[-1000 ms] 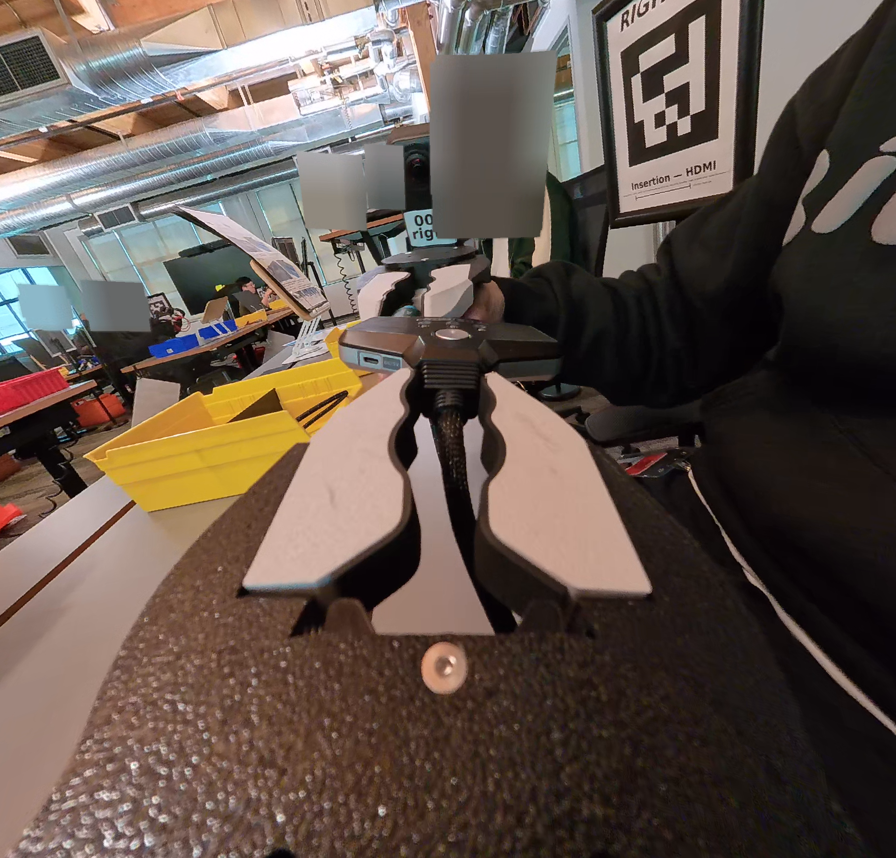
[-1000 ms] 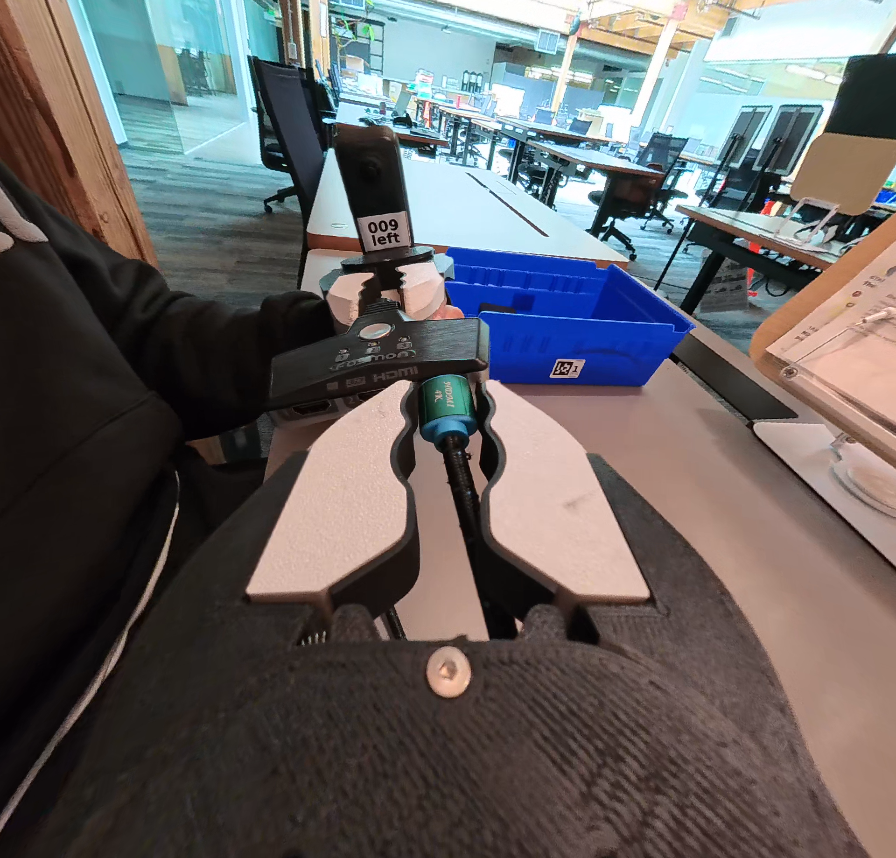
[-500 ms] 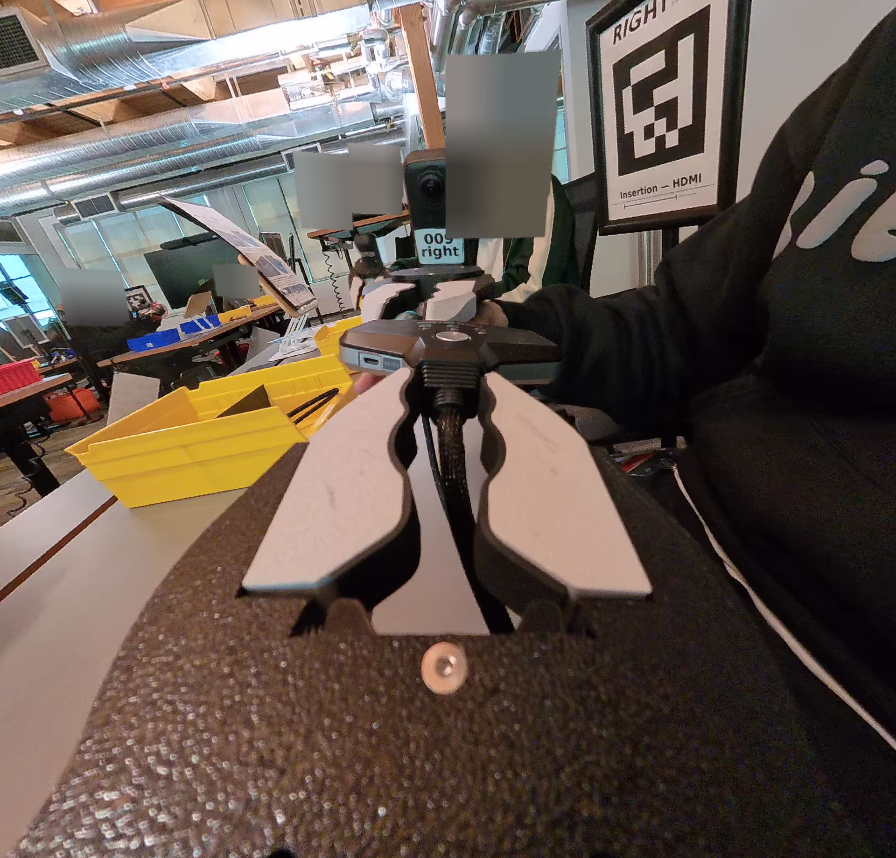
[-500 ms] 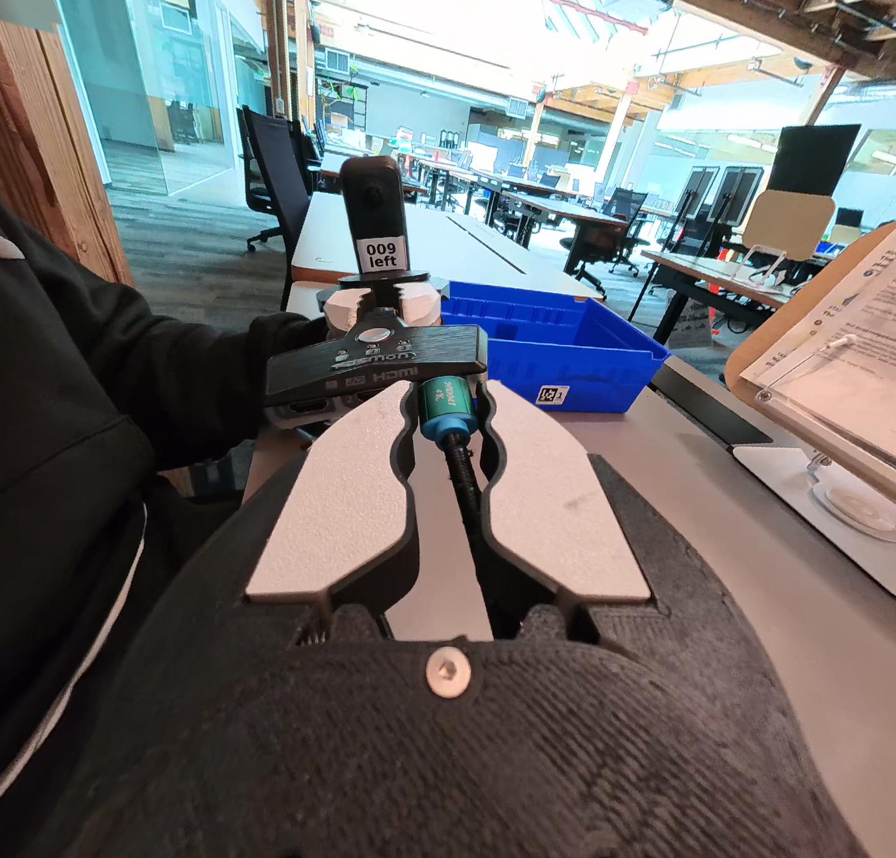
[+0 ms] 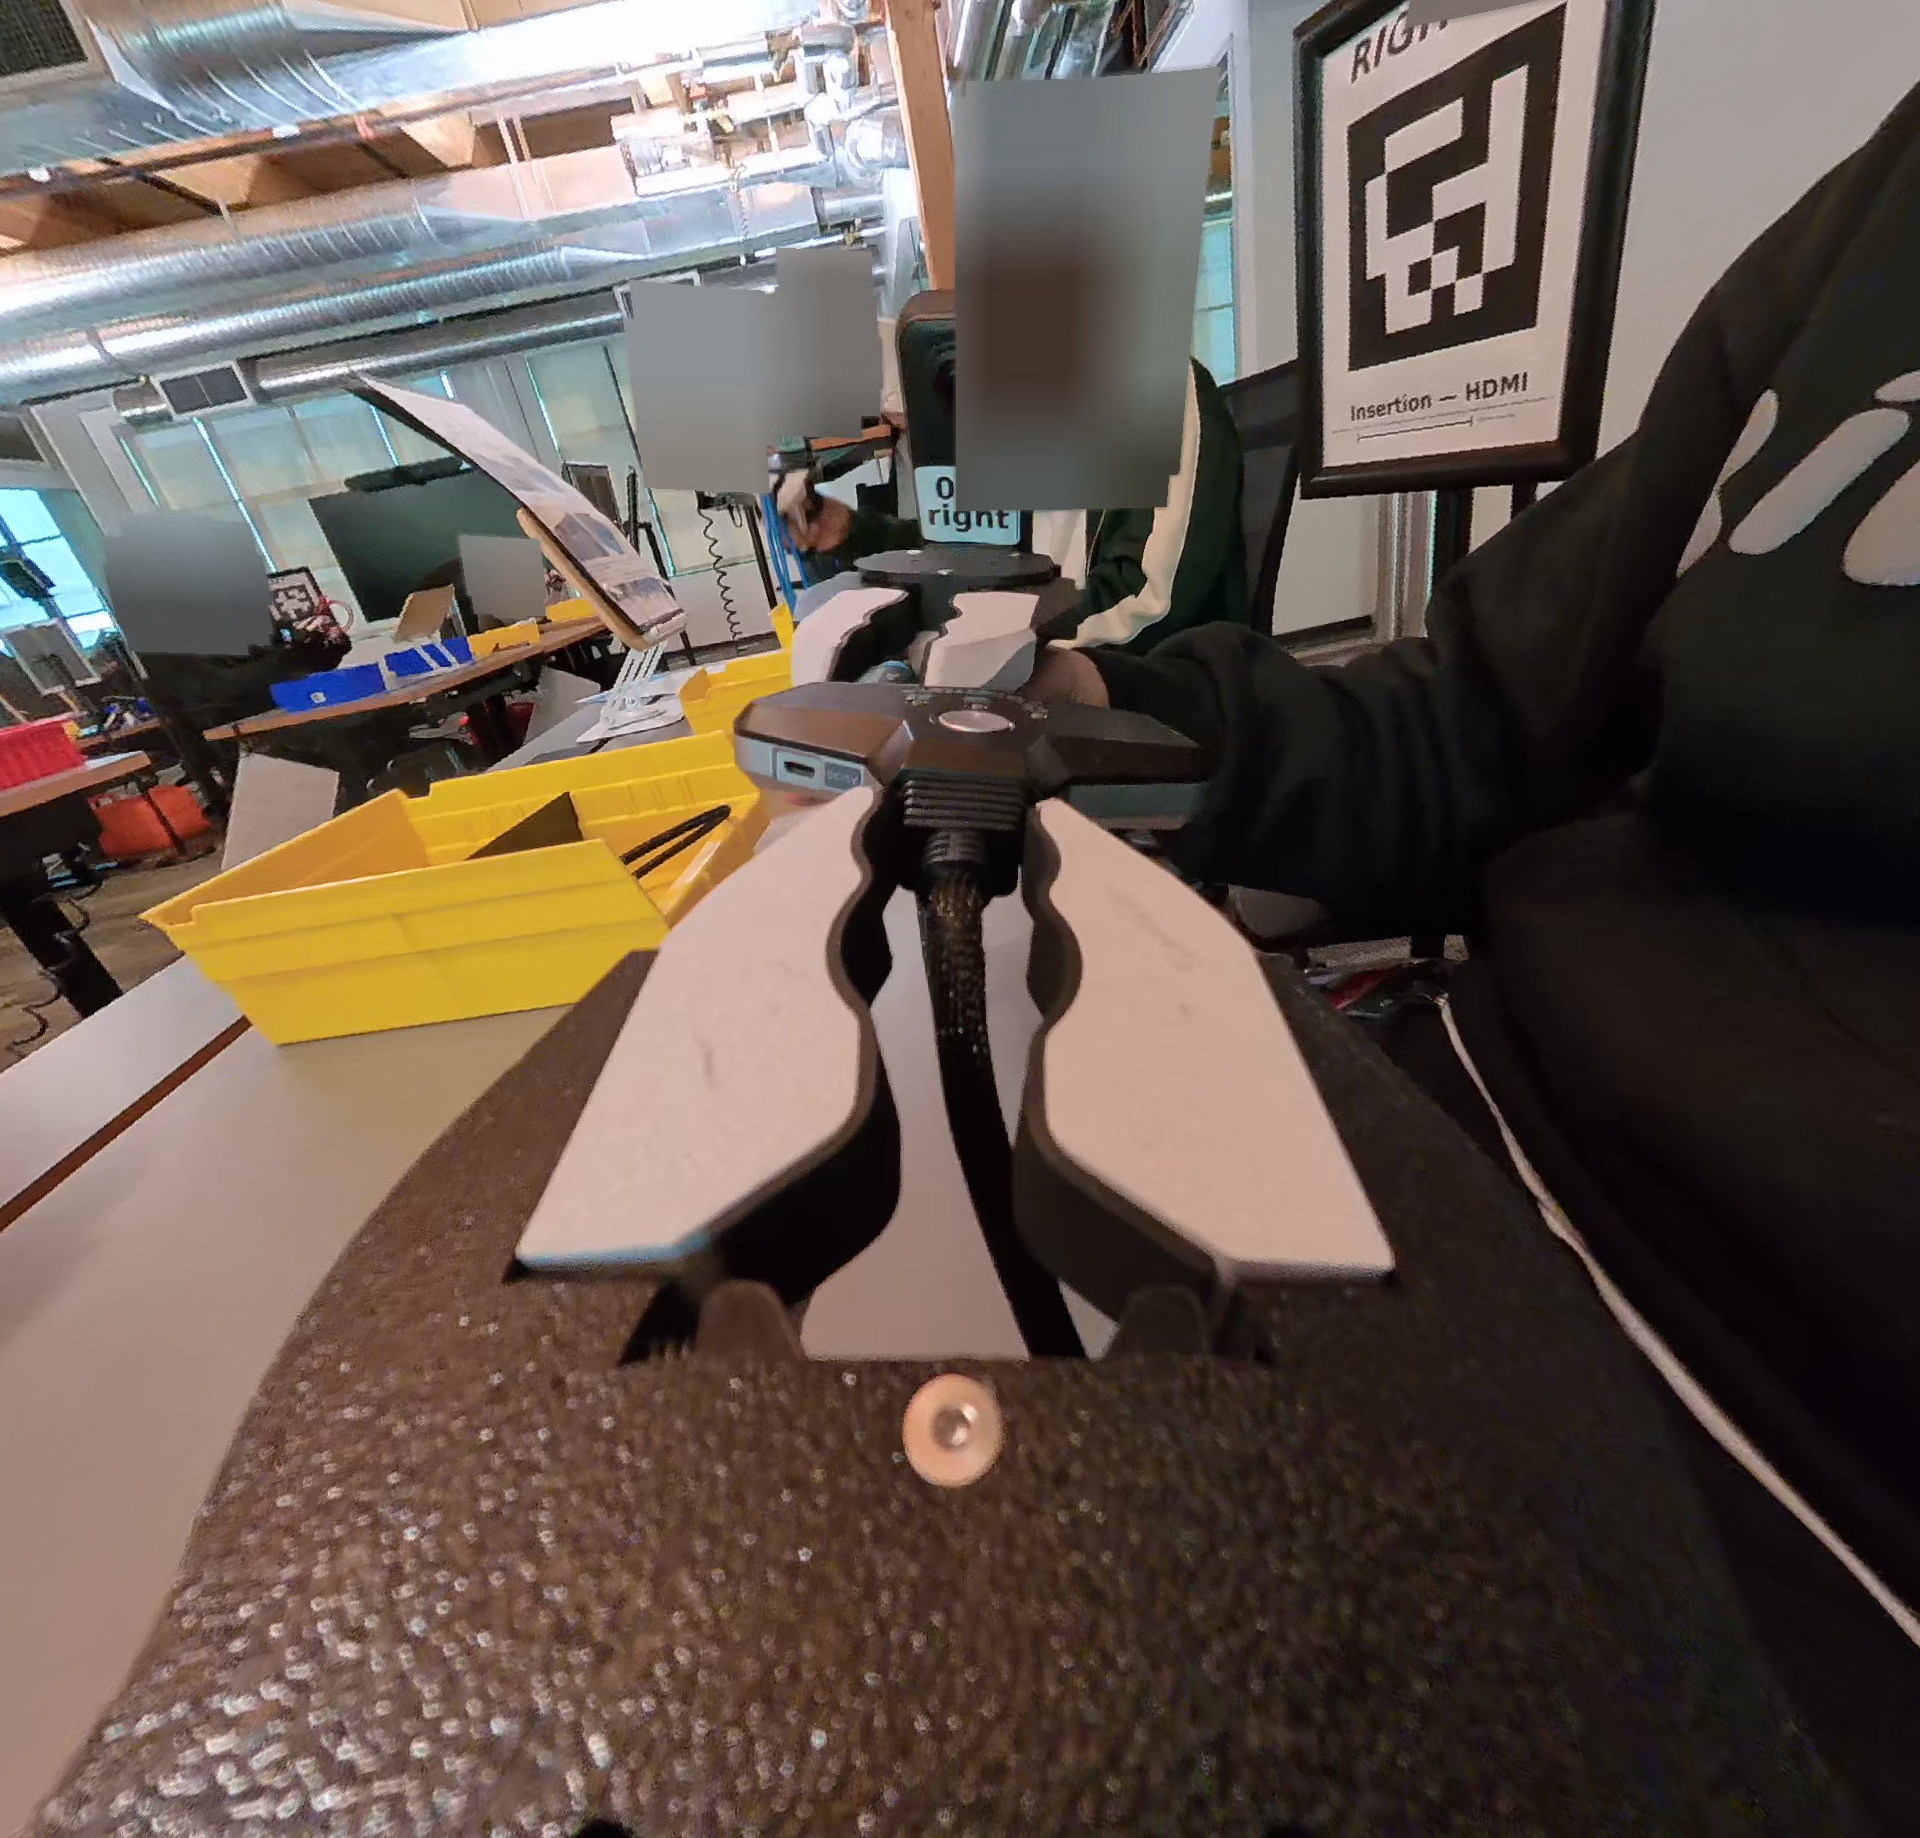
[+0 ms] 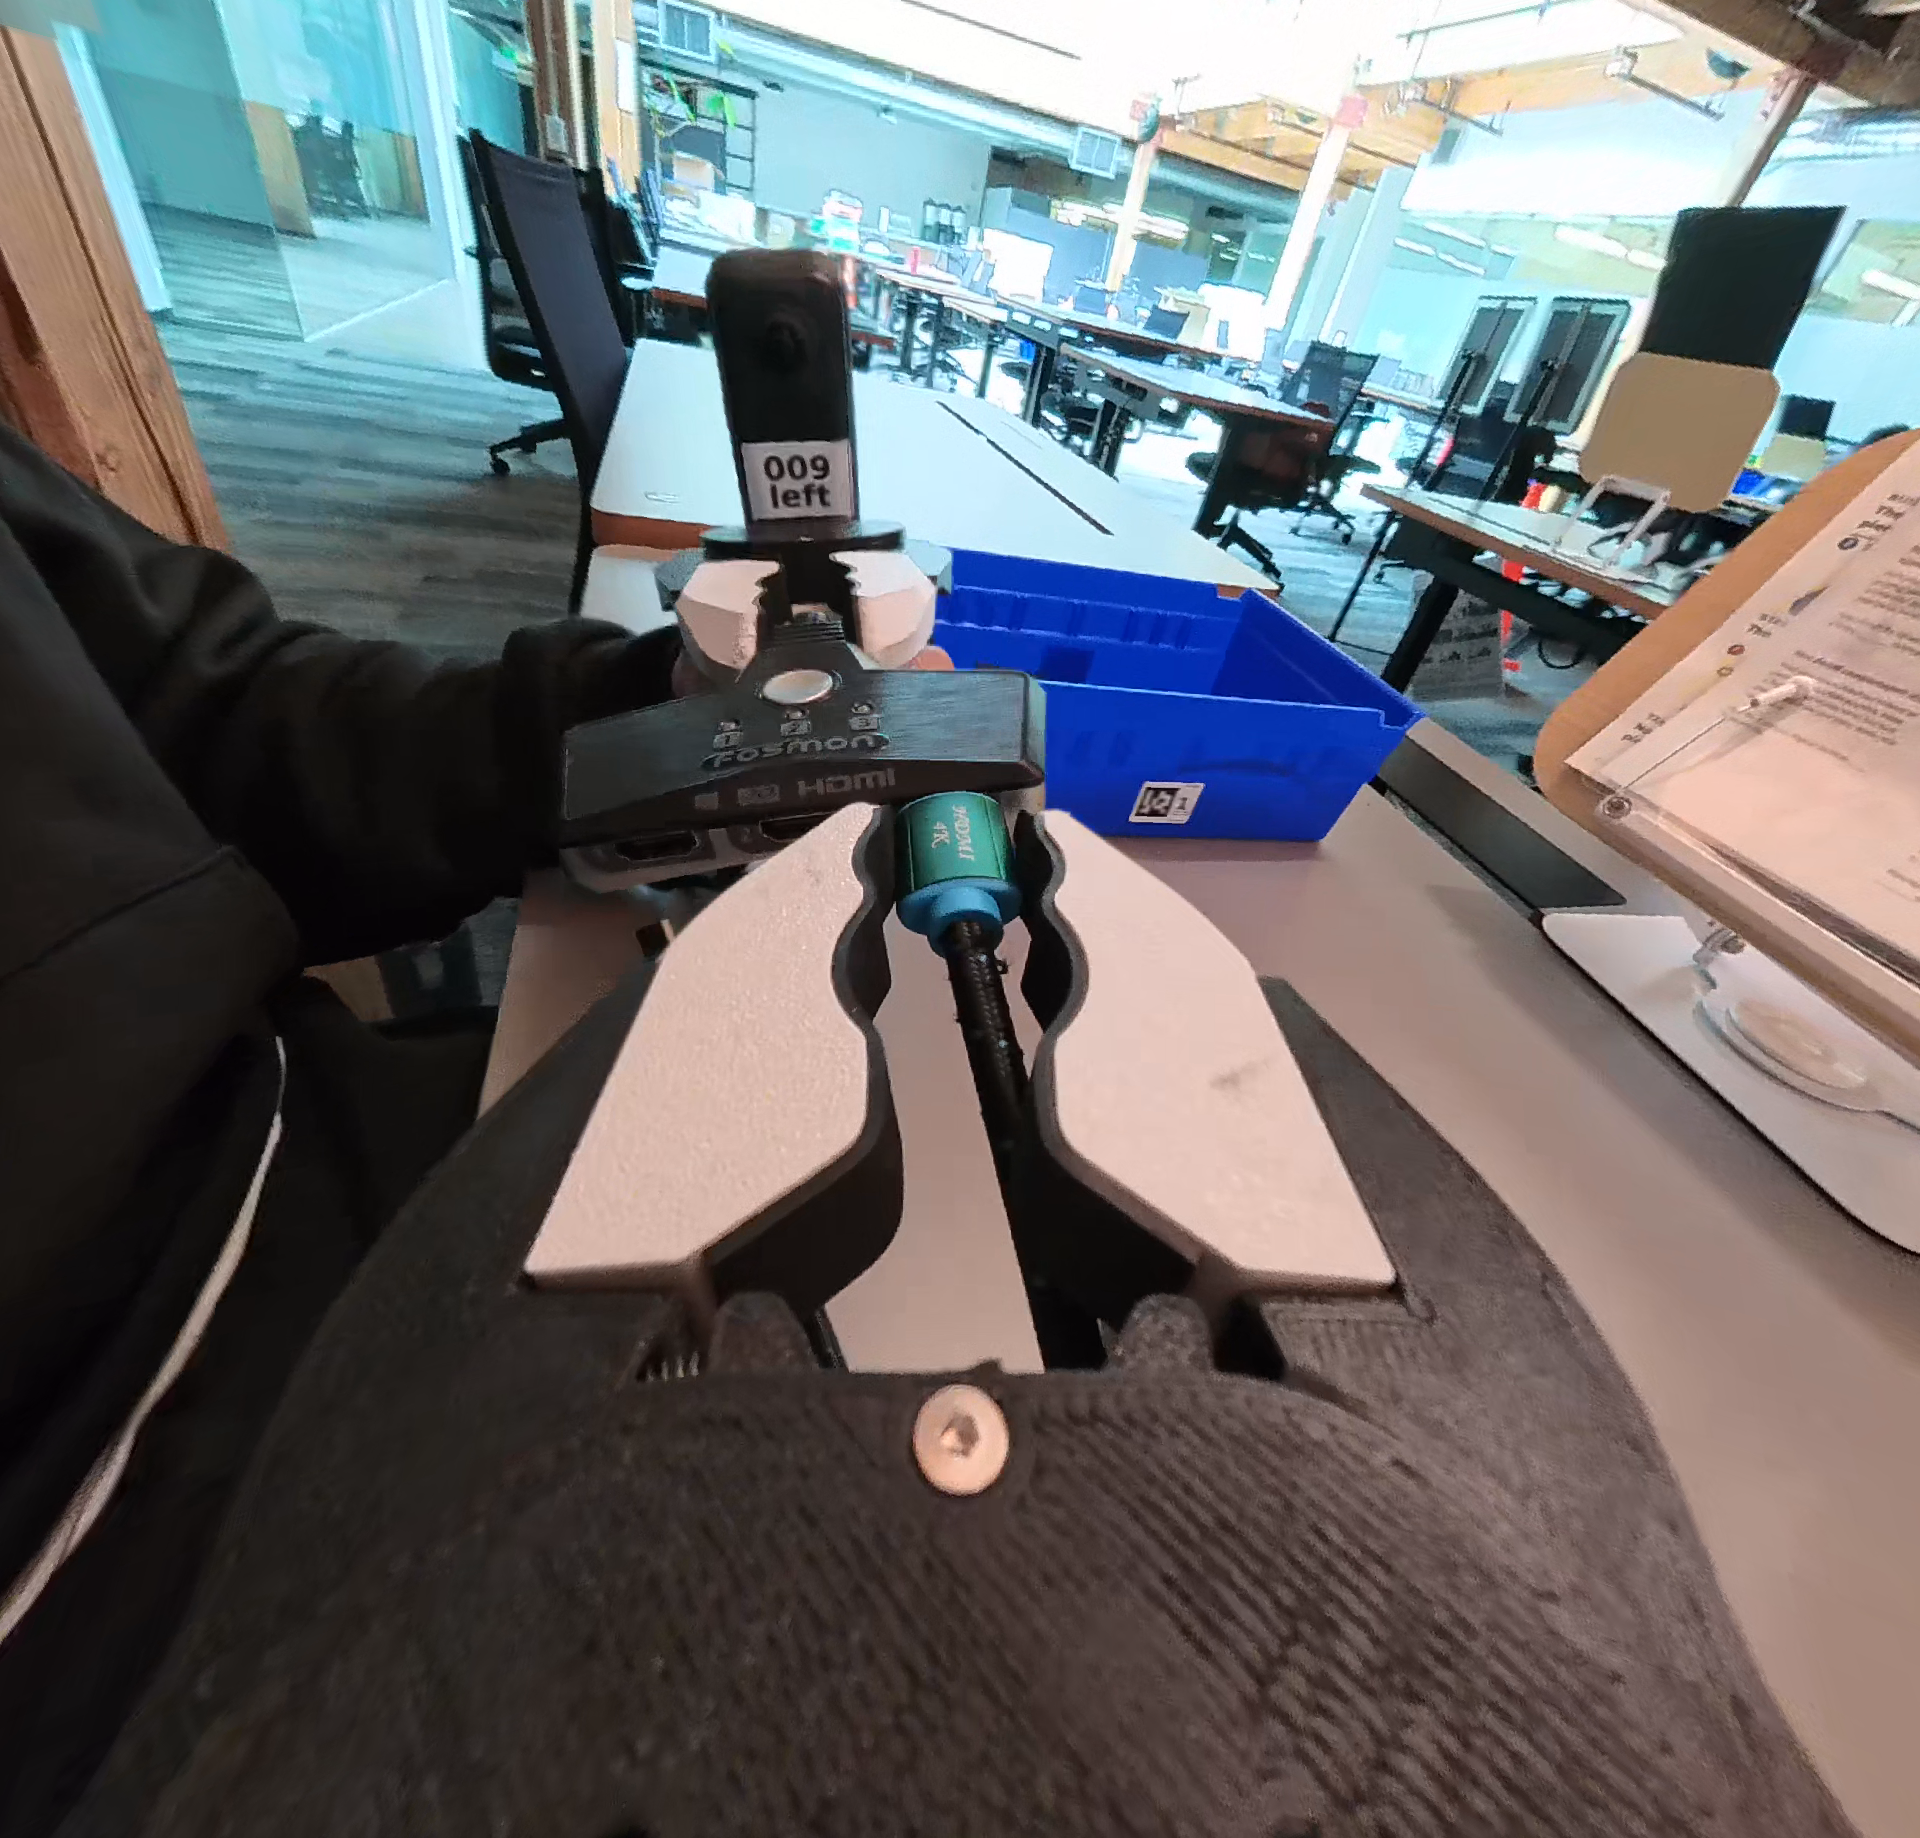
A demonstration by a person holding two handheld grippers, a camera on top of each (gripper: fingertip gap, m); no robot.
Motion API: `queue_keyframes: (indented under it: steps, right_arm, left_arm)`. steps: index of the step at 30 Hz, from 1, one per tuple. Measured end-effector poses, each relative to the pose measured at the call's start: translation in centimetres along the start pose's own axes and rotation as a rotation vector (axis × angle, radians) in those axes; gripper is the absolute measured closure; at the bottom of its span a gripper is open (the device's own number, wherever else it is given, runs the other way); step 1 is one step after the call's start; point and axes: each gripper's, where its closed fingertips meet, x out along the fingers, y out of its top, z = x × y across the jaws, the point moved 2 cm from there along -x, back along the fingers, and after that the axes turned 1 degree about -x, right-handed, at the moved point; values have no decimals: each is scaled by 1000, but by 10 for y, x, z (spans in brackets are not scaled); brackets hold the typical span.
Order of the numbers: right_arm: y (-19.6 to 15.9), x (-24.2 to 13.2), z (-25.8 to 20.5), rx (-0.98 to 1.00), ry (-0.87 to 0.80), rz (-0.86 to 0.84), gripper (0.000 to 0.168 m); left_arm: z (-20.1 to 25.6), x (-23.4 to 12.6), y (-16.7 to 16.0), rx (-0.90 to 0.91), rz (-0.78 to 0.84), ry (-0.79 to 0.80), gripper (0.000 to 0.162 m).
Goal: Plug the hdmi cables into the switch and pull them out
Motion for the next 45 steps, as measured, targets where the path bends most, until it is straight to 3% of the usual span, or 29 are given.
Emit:
queue_keyframes:
  steps: [4, 5, 7, 8, 10, 15, 20, 23, 28, 33, 38, 40, 43, 45]
  right_arm:
    - [-5, -10, 6, 21, 17, -43, 145]
    - [-5, -33, 23, -3, -91, -36, 146]
    - [24, -87, 39, 111, -151, 191, 147]
    - [29, -95, 41, 76, -189, 175, 147]
    - [31, -92, 42, 13, -194, 47, 146]
    - [84, -133, 72, -155, -390, 62, 147]
    - [108, -177, 121, -284, -500, -23, 146]
    - [107, -202, 163, -341, -596, -123, 146]
    - [68, -227, 232, -383, -789, -245, 146]
    - [1, -193, 258, -301, -761, -297, 147]
    - [-75, -156, 271, -270, -751, -486, 147]
    - [-110, -146, 269, -149, -659, -595, 149]
    - [-172, -147, 245, 363, -479, -867, 152]
    - [-182, -148, 239, 418, -455, -924, 132]
  left_arm:
    - [3, 0, 5, 74, -96, 31, 139]
    - [-1, -16, 17, 74, -23, 63, 139]
    - [-29, -79, 45, 12, 175, 240, 139]
    - [-34, -93, 44, 35, 157, 292, 139]
    - [-24, -77, 45, 78, 109, 236, 140]
    - [-7, -39, 36, 135, -53, 165, 140]
    - [-4, -29, 32, 54, 39, 105, 140]
    - [-6, -23, 20, 33, 0, 102, 140]
    - [-6, -17, 14, 13, -4, 81, 140]
    - [-8, -17, 9, 1, -10, 73, 140]
    - [-11, -18, 6, -10, -7, 70, 140]
    - [-12, -19, 4, -17, -5, 73, 140]
    - [-14, -20, 2, -27, -2, 78, 140]
    - [-14, -20, 0, -33, -6, 71, 140]
